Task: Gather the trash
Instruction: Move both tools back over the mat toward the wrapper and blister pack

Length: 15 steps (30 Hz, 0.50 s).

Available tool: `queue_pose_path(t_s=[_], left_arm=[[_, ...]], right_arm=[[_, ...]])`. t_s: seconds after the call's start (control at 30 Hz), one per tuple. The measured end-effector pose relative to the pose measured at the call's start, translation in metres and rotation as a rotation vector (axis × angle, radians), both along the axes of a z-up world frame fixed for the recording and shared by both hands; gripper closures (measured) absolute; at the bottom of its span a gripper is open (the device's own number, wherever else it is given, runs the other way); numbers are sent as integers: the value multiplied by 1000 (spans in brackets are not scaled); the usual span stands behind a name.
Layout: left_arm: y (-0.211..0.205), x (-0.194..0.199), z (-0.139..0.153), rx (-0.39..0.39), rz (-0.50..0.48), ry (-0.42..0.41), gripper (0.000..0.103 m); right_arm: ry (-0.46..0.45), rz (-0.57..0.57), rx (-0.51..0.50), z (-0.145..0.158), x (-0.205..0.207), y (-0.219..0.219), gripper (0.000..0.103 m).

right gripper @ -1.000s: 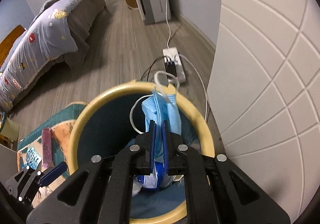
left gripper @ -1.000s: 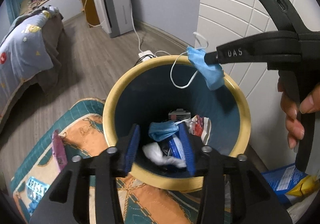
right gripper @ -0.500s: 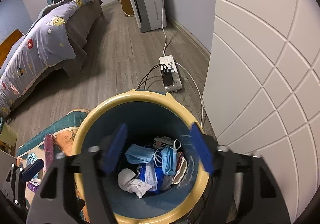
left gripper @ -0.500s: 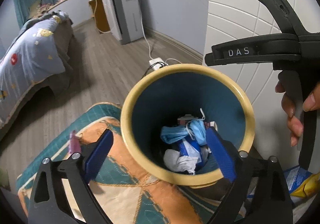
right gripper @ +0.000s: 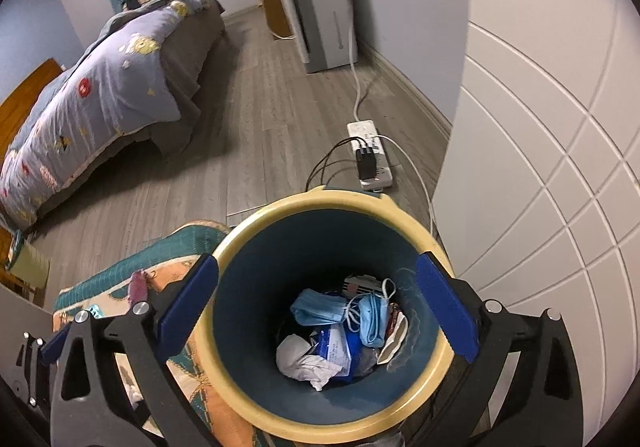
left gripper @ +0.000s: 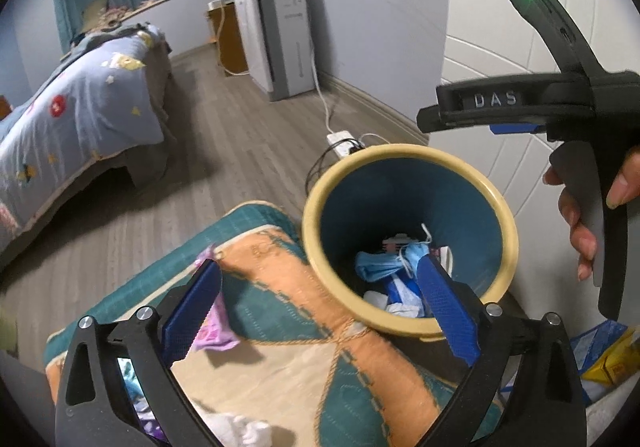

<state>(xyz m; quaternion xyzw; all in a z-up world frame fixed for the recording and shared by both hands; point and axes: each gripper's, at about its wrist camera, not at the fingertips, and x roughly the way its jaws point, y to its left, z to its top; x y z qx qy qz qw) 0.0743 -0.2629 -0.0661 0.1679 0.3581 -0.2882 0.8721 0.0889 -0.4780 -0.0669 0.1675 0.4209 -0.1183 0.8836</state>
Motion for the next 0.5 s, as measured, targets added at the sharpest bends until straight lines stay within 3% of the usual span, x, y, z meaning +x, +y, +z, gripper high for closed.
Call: queue_pose_path(t_s=[0.5], left_arm=[[67,0,9,52,104,-21,5]], right_arm=[[8,137,-73,9,19,78,6]])
